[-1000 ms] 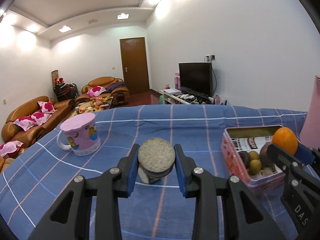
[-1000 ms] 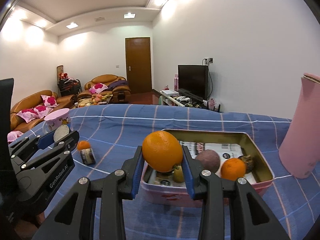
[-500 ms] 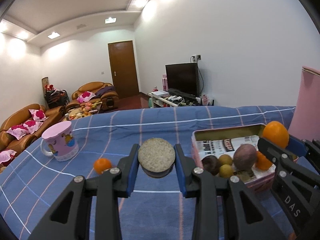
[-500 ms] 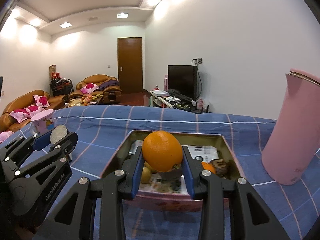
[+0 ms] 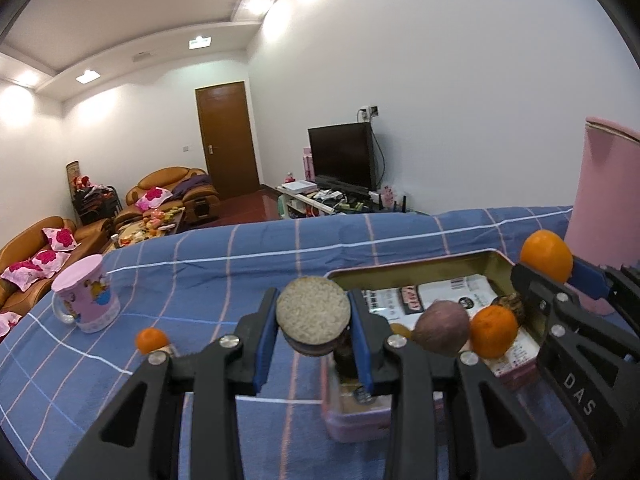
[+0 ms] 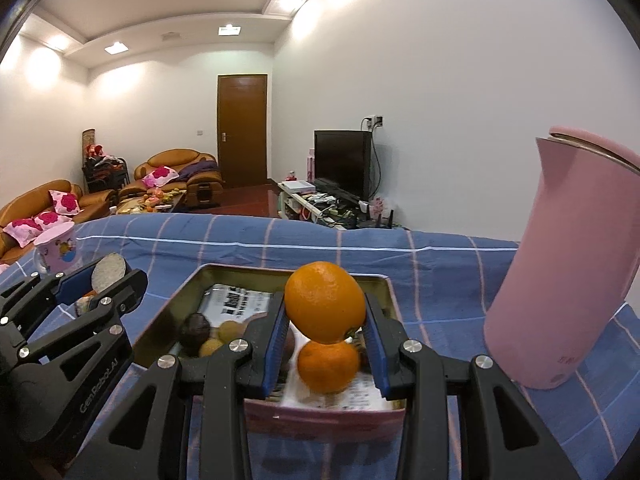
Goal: Organize fruits
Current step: 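Lower the held biscuit and orange down over the tin box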
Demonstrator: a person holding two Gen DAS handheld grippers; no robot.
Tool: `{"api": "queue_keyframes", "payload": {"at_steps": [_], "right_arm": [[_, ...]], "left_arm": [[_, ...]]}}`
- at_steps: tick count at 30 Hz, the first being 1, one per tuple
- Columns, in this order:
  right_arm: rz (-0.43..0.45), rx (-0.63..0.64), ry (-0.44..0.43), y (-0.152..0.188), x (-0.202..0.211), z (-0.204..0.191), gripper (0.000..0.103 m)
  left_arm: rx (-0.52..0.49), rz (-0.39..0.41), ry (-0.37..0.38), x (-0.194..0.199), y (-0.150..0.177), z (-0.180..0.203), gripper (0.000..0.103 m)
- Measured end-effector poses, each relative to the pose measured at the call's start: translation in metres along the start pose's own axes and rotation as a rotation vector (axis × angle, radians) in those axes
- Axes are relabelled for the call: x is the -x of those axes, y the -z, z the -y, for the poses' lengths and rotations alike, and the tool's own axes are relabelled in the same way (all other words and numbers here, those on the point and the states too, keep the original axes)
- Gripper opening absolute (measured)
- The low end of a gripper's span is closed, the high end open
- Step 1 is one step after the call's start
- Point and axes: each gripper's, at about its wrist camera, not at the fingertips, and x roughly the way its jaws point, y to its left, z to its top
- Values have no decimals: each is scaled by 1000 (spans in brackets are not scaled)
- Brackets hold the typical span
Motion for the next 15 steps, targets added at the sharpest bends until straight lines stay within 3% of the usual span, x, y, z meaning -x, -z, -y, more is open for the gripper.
{"api": "queue_keyframes", "payload": {"at_steps": [15], "right_arm": [[2,-22,82,-8,-14,32,38]], "left_arm": [[-13,-36,46,-26,-13,33,36]]}}
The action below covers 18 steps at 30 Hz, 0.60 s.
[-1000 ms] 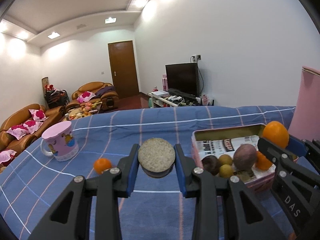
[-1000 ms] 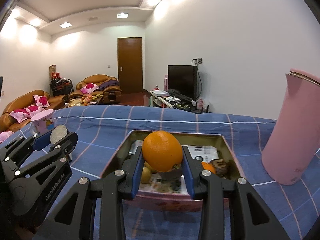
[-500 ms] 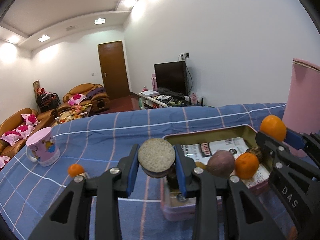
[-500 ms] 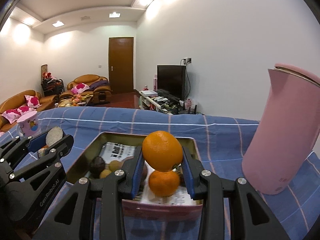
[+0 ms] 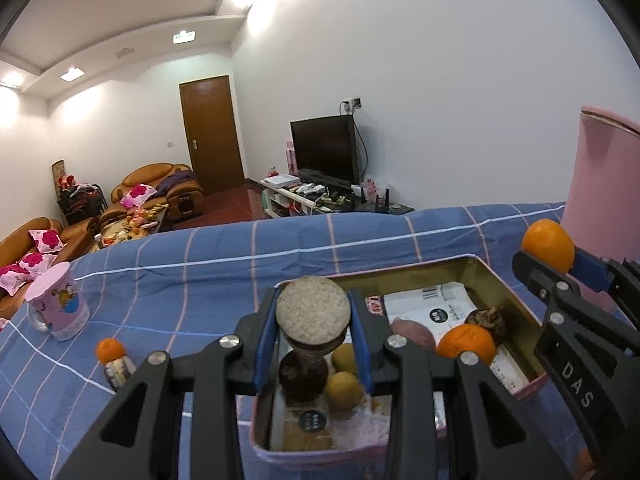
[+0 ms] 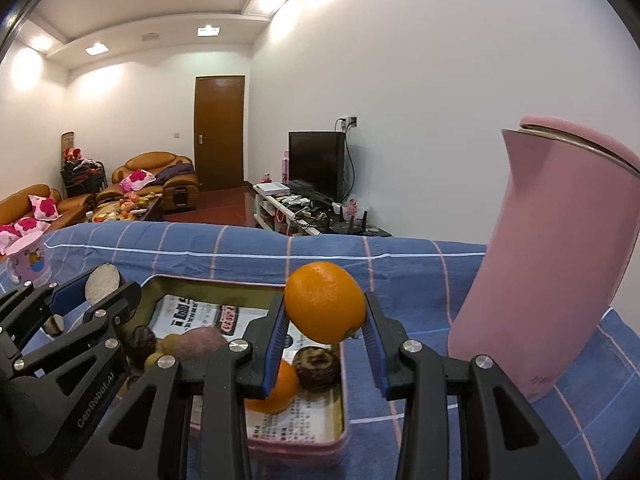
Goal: Organize fruits
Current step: 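Lower the held biscuit and orange down over the tin box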
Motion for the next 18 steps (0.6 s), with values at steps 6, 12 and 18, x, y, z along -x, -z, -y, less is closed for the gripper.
{"api": "queue_keyframes", "payload": {"at_steps": [6,12,18], "right_arm": [[3,-13,34,-4,-6,6,38],[-28,-44,43,-6,-21,14,38],[-55,-26,-7,-10,-35,6,38]], "left_arm": [[11,-40,19,-16,-5,2,36],[30,-105,61,-36,-9,6,36],[4,-136,79,-44,-10,13,36]]}}
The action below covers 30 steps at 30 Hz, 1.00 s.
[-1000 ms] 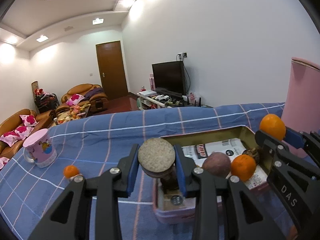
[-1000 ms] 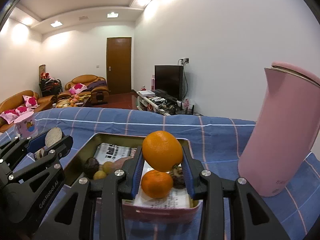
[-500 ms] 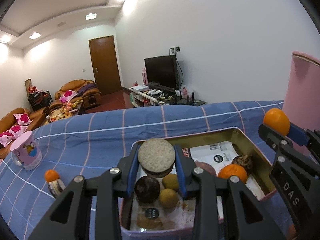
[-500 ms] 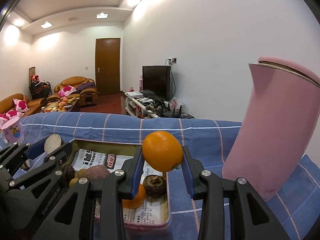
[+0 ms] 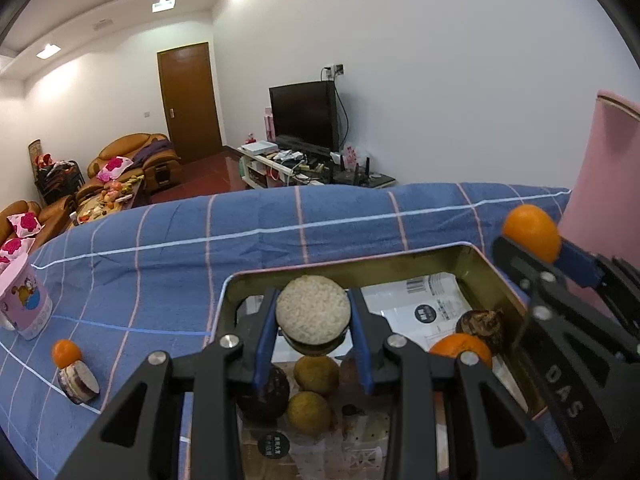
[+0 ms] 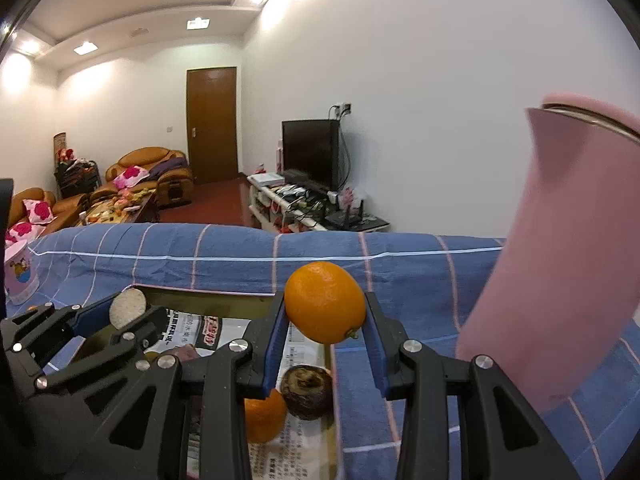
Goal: Organize fruits
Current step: 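Lower the held biscuit and orange down over the tin box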
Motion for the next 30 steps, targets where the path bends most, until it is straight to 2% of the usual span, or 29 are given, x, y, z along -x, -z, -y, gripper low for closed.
{"api": "queue_keyframes", "payload": {"at_steps": [9,14,23,30], "right_arm": [[-133,-4,-117,0,-33,-8,39],[-162,-7,-166,3,-38,-8,39],[-210,-78,-285,6,-47,0,39],[-213,-116,-324,9,-44,4,40]], "left_arm": [[11,-69,1,-12,-1,-1,36],[23,-97,12,-18,-2,-3,36],[32,-102,23,-17,0,-6,36],[39,-106,33,-18,0,-9,36]]}}
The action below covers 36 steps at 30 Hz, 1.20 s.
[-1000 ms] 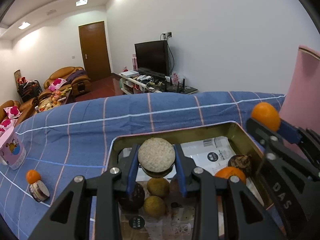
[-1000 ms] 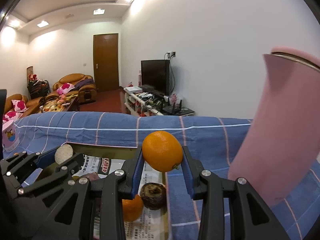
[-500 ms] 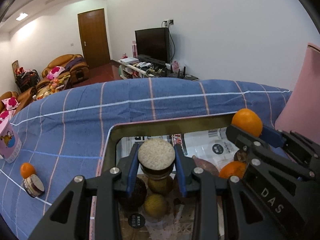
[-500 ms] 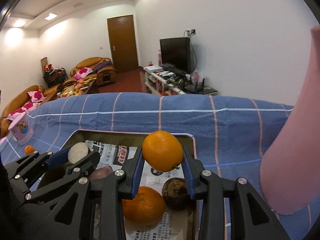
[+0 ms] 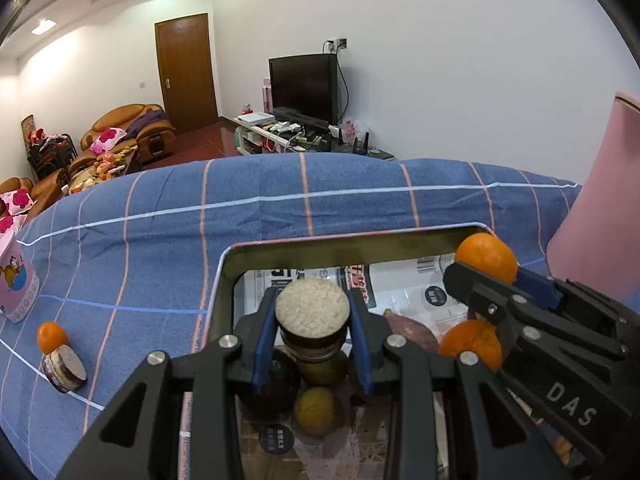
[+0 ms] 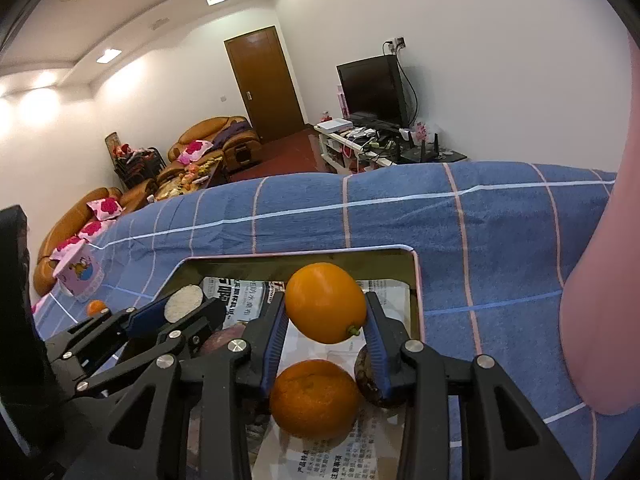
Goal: Organize fruits
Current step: 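Lower the held biscuit and orange down over the tin box, then open both tools to drop the biscuit and orange into the tin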
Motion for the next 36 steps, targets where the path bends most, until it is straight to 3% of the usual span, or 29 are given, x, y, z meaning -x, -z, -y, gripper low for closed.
{"api": "queue_keyframes", "payload": {"at_steps": [4,6,9,10,11,14,18,21,25,26,28,36], "right_arm": [[29,-49,-91,0,8,5,65],[78,-43,-103,0,17,3,65],[137,-26,-68,0,29,0,65],[162,-27,-42,0,33,0,65],[193,-29,-11,1,39,1,65],[252,-26,75,0,49,2,65],[266,-26,166,-1,52,3,66],[269,-17,195,-2,51,2,66],[338,4,217,1,63,-1,67],[368,13,233,4,67,-4,70],[431,37,288,8,73,-8,93],[462,32,320,13,84,-10,93]], "left_arm": [[-28,21,5,4,1,3,38],[-45,35,-14,7,2,7,45],[-30,69,-58,14,5,5,79],[-19,88,-58,18,5,3,99],[-10,110,-57,22,6,2,103],[4,185,-47,35,9,0,103],[-13,212,-73,42,11,-1,103],[-4,231,-88,46,9,-3,103],[4,270,-125,54,10,-8,103],[2,280,-142,56,10,-9,103],[-6,289,-154,57,12,-11,103],[-48,322,-219,62,19,-12,103]]}}
